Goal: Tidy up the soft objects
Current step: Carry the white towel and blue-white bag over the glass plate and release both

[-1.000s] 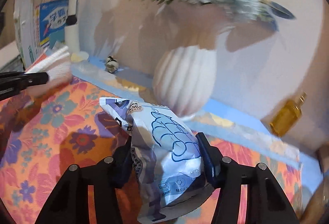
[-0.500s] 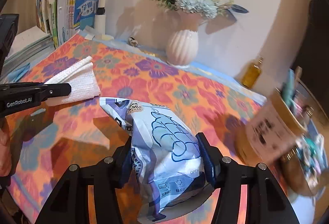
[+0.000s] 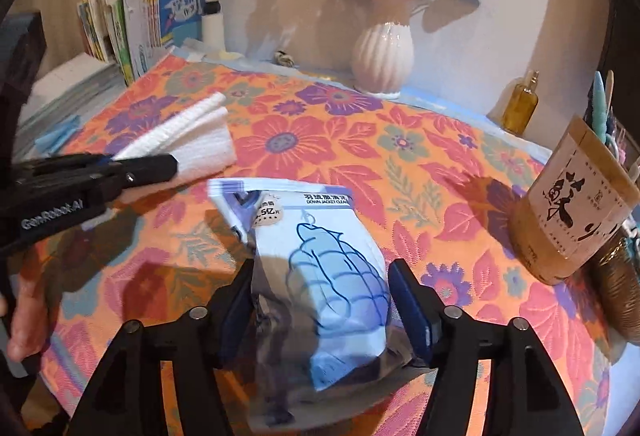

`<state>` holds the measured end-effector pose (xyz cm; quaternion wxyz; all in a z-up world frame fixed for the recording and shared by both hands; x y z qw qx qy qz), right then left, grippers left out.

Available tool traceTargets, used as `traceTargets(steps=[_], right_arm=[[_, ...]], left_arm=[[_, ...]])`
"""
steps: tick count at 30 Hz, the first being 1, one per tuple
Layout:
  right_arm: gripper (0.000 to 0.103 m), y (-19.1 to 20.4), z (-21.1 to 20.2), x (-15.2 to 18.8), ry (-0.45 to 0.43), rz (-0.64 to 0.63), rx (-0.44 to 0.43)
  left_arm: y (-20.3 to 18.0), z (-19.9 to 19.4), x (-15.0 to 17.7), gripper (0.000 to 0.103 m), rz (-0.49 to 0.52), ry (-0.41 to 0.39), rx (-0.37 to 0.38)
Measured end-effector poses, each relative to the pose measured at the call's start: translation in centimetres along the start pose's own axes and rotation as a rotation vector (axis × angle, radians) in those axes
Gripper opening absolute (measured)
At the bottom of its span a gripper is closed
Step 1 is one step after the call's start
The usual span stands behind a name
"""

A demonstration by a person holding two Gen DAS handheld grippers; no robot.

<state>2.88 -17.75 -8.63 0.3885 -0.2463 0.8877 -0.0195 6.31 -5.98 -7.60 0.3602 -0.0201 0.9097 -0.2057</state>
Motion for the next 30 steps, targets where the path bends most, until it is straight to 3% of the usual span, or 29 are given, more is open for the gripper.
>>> traceTargets(steps=[2, 4, 6, 10, 18, 22, 23, 24, 25, 30], right_arm=[[0.068, 0.1, -0.3, -0.2, -0.018, 0.005, -0.026], [0.087, 0.1, -0.8, -0.4, -0.043, 0.014, -0.041], [0.093, 0.1, -1.4, -0.7, -0.076, 0.017, -0.066], [0.093, 0.8, -1.3, -0.6, -0.075, 0.013, -0.159], [0.093, -0.3, 0.3, -0.4, -0.009, 0.034, -0.081], [0.093, -1.5, 1.5, 0.1, 0.036, 0.107, -0.113], [0.091, -1.6, 1.9, 0.2, 0.047, 0.124, -0.130], [0.069, -1.5, 2.1, 0.2, 0.043, 0.144, -0.177], [0.054, -1.5, 2.1, 0.2, 0.037, 0.154, -0.207], [0.049, -1.8, 0.2, 0.0, -0.031, 0.162, -0.180]], left_arm=[[0.3, -0.3, -0.2, 0.008, -0.030, -0.007, 0.031], [0.5, -0.3, -0.4, 0.008, -0.054, -0.009, 0.044], [0.4, -0.3, -0.3, 0.008, -0.057, -0.004, 0.052], [-1.3, -0.5, 0.3, 0.008, 0.034, -0.002, 0.068], [-1.2, -0.1, 0.4, 0.008, 0.021, 0.025, 0.068], [-1.6, -0.1, 0.6, 0.008, 0.047, 0.023, 0.064], [-1.6, -0.1, 0.6, 0.008, 0.046, 0.023, 0.066], [-1.5, -0.1, 0.5, 0.008, 0.041, 0.024, 0.069], [-1.4, -0.1, 0.5, 0.008, 0.040, 0.024, 0.070], [-1.5, -0.1, 0.7, 0.008, 0.049, 0.030, 0.050]])
Point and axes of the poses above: each gripper's, at about its wrist camera, not at the fingertips, and z roughly the way its jaws point, y to its left, x to its underside, the point moved 10 cm from there along z, roughly the way its jaws point, and after that the axes turned 14 degrees about -z, right-handed, at the moved point
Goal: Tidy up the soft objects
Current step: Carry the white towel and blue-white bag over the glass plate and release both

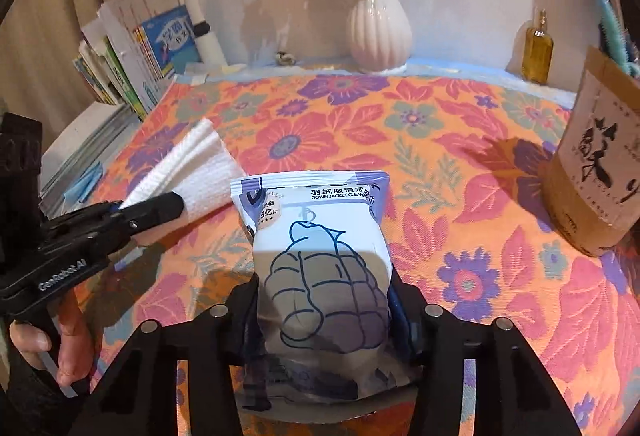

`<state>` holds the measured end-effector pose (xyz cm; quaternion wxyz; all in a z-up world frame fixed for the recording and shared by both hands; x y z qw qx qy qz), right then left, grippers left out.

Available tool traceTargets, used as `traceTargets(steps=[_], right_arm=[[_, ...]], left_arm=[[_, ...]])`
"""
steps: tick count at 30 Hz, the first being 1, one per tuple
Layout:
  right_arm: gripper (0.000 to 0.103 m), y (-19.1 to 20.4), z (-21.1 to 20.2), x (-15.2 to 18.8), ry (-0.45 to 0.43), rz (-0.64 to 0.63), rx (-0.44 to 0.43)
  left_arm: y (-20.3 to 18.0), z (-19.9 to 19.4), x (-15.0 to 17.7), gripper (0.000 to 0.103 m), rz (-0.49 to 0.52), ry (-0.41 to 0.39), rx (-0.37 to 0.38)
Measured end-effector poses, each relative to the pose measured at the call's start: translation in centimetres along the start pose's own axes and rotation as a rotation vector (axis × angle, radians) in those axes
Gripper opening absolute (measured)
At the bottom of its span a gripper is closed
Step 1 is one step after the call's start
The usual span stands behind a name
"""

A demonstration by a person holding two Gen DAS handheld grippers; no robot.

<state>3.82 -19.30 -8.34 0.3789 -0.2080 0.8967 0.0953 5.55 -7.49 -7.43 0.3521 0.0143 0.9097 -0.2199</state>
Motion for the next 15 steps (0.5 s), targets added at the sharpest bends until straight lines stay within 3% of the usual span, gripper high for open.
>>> traceTargets(steps=[2, 5, 8, 10, 15], right_arm=[[0.048, -0.3, -1.6, -0.3, -0.060, 0.015, 0.014], [0.048, -0.9, -3.6, -0.1, -0.092, 0.113, -0.105], [0.048, -2.7, -6.6, -0.1, -0.127, 0.200, -0.154], [0.048, -3.9, -10.2, -1.1, -0.212, 0.211, -0.161], [0.048, -10.1, -20.0, -2.4, -0.367, 0.231, 0.090]], left_arm=[[-0.4, 0.2, 0.2, 0.008, 0.002, 0.027, 0.013], [-1.3, -0.1, 0.4, 0.008, 0.014, 0.069, 0.007], [-3.9, -2.6, -1.3, 0.008, 0.013, 0.017, 0.067], [-7.8, -4.8, -3.2, 0.008, 0.060, -0.037, 0.121], [-20.6, -6.8, -5.8, 0.008, 0.263, -0.041, 0.292]])
Point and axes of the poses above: each gripper's, at about its wrist camera, not at the fingertips, and z roughly the way its jaws point, y to its left, x to its underside, the point moved 10 cm from there along z, roughly the way its jaws point, and after that the axes turned 14 degrees about -z, right-handed, at the moved point
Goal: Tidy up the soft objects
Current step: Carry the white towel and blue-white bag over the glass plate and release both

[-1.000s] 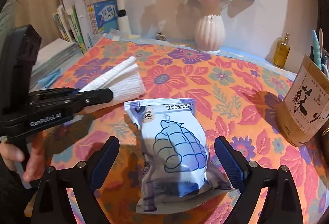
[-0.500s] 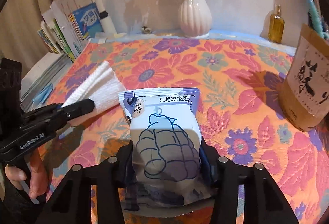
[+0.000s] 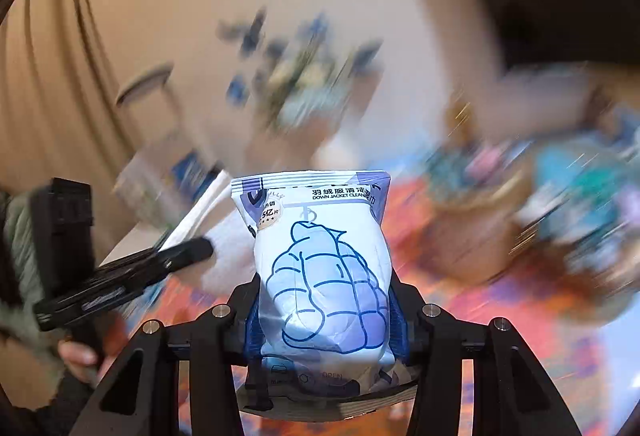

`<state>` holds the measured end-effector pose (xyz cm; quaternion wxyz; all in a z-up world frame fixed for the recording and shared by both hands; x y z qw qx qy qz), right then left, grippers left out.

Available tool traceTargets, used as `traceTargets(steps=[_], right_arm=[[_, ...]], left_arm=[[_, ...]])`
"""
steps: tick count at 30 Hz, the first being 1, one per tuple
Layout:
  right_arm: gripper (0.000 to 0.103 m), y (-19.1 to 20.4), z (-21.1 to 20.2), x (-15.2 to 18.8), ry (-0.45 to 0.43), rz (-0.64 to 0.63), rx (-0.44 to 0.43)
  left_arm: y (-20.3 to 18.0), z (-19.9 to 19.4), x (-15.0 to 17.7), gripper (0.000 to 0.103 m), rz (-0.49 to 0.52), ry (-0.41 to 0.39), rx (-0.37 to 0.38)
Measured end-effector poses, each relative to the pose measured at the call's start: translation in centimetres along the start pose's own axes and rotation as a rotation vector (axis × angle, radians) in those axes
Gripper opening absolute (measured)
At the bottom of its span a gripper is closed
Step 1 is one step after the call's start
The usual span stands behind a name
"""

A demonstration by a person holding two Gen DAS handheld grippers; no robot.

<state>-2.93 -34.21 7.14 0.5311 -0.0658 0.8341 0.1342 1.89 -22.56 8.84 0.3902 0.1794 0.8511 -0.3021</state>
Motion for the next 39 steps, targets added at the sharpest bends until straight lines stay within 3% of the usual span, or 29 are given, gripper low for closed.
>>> traceTargets(steps=[3, 4, 7, 11, 14, 21, 22, 23, 24, 25, 27, 29, 32, 39], right_arm=[[0.048, -5.4, -3.7, -2.3, -0.047, 0.033, 0.164], [0.048, -7.7, -4.9, -2.9, -0.054, 0.047, 0.259], [0.048, -13.9, -7.7, -3.7, -0.015, 0.086, 0.534], [0.048, -20.9, -7.7, -4.0, 0.042, 0.179, 0.637], [0.048, -24.4, -6.2, -3.8, 0.104, 0.187, 0.712], [0.050, -29.1, -1.1, -1.5, 0.229, 0.243, 0.704], [0.050, -29.5, -0.2, -1.1, 0.247, 0.269, 0.674], [0.054, -30.0, 0.9, -1.0, 0.261, 0.292, 0.644], [0.062, -30.3, 1.1, -0.5, 0.272, 0.316, 0.623], [0.063, -30.5, 1.2, -0.1, 0.274, 0.336, 0.609], [0.063, -30.4, 0.9, 0.2, 0.262, 0.356, 0.576], [0.063, -29.8, -0.4, 0.4, 0.251, 0.351, 0.578], [0.063, -28.8, -2.5, 0.4, 0.230, 0.334, 0.593], [0.064, -22.2, -6.6, -1.7, 0.124, 0.288, 0.547]], left_arm=[[-5.5, 2.1, -2.6, 0.008, 0.039, 0.018, 0.111], [-8.0, 3.4, -3.7, 0.008, 0.049, 0.037, 0.153], [-12.3, 6.7, -5.7, 0.008, 0.092, 0.059, 0.189], [-15.8, 12.6, -7.2, 0.008, 0.104, 0.104, 0.190], [-15.7, 18.3, -6.8, 0.008, 0.041, 0.191, 0.134], [-14.8, 25.1, -6.0, 0.009, 0.009, 0.203, 0.054], [-14.8, 26.0, -5.7, 0.012, 0.007, 0.217, 0.050], [-14.9, 26.8, -5.3, 0.028, 0.006, 0.241, 0.053], [-14.7, 27.8, -4.4, 0.034, 0.000, 0.290, 0.047], [-14.5, 28.3, -3.8, 0.042, -0.011, 0.329, 0.030], [-14.0, 28.4, -3.0, 0.042, -0.048, 0.371, 0.033], [-13.4, 27.1, -2.9, 0.043, -0.126, 0.383, 0.079], [-13.2, 24.3, -3.6, 0.043, -0.155, 0.371, 0.125], [-12.4, 13.7, -6.5, 0.046, -0.161, 0.213, 0.157]])
Point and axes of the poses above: each gripper's, at about its wrist camera, not at the fingertips, and z roughly the way its jaws point, y to its left, x to its underside, the point moved 10 cm from there along z, roughly the way its jaws point, and after that the axes turned 14 degrees about -z, right-handed, at the moved point
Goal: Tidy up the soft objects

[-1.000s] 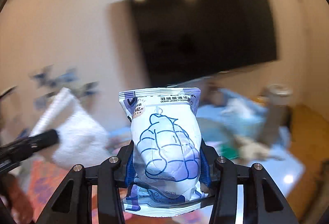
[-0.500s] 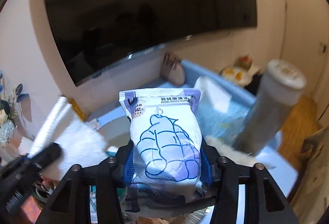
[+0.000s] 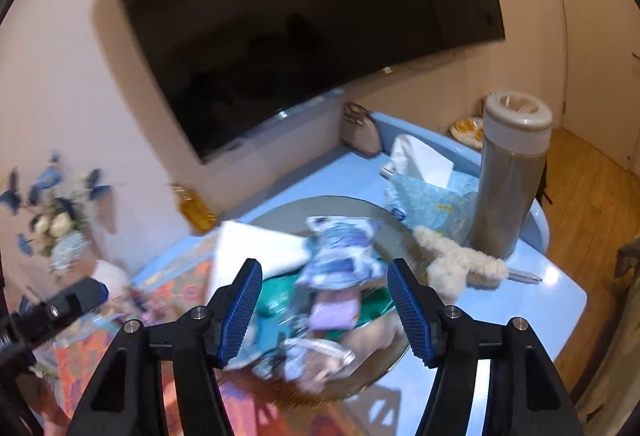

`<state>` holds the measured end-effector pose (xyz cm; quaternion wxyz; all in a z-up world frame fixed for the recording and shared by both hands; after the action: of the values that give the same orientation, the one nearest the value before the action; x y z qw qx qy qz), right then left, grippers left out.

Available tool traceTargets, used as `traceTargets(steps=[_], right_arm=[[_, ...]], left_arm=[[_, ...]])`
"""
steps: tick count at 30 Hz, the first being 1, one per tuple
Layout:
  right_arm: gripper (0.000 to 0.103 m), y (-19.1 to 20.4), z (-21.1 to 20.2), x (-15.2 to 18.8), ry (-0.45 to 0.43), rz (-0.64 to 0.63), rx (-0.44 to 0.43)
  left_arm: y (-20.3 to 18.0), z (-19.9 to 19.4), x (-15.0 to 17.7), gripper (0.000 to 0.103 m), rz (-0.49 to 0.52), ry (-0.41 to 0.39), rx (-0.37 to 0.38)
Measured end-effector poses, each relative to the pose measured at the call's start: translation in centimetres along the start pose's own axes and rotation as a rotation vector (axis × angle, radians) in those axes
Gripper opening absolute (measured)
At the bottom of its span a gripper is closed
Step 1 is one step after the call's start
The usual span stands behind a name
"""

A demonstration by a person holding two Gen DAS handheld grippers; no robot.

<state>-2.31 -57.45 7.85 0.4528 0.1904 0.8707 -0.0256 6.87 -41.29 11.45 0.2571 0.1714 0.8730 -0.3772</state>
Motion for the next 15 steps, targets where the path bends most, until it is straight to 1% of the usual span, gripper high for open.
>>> traceTargets(steps=[1, 2, 3, 4, 5, 6, 7, 8, 9, 10, 12, 13, 15], right_arm=[[0.064, 0.9, -1.2, -0.1, -0.020, -0.014, -0.009], [0.065, 2.2, -2.9, -0.3, -0.050, -0.035, -0.022], [0.067, 3.1, -4.0, -0.5, -0.071, -0.049, -0.028], [0.074, 4.2, -5.2, -0.6, -0.095, -0.064, -0.036], [0.079, 5.4, -6.5, -0.7, -0.120, -0.078, -0.047], [0.087, 6.8, -8.0, -0.6, -0.155, -0.095, -0.066], [0.090, 8.5, -9.4, -0.5, -0.189, -0.117, -0.091], [0.090, 9.5, -10.1, -0.3, -0.204, -0.134, -0.105], [0.090, 11.2, -11.1, 0.1, -0.220, -0.158, -0.126], [0.091, 13.0, -11.8, 0.7, -0.232, -0.182, -0.153], [0.094, 16.1, -12.6, 1.9, -0.246, -0.218, -0.216], [0.096, 17.5, -12.9, 2.5, -0.251, -0.234, -0.242], [0.097, 20.5, -13.1, 3.7, -0.257, -0.271, -0.290]], left_arm=[[-0.1, -1.9, 0.1, 0.048, 0.010, -0.023, -0.002], [-0.1, -3.8, 0.2, 0.061, 0.021, -0.047, -0.007], [-0.1, -5.9, 0.4, 0.070, 0.028, -0.081, -0.009], [-0.1, -7.7, 0.4, 0.085, 0.030, -0.117, -0.010], [-0.1, -9.6, 0.4, 0.087, 0.032, -0.162, -0.008], [0.1, -12.6, 0.7, 0.087, 0.045, -0.217, -0.015], [0.5, -14.6, 1.1, 0.087, 0.054, -0.244, -0.034], [1.0, -15.7, 1.2, 0.087, 0.055, -0.258, -0.053], [2.1, -18.1, 1.8, 0.087, 0.045, -0.283, -0.092], [2.9, -19.6, 2.1, 0.087, 0.032, -0.298, -0.106], [4.9, -23.1, 3.1, 0.088, -0.008, -0.331, -0.125], [6.1, -24.6, 3.6, 0.090, -0.027, -0.346, -0.145], [8.1, -26.7, 4.2, 0.093, -0.055, -0.366, -0.192]])
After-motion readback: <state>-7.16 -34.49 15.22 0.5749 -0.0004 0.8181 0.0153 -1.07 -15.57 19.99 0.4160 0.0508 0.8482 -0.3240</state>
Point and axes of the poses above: each gripper's, at about its wrist camera, not at the fingertips, and z roughly the way its jaws point, y to its left, x to its underside, the point moved 10 cm from there along z, roughly the way its jaws point, and after that the axes turned 14 degrees about -z, right-handed, at the moved point
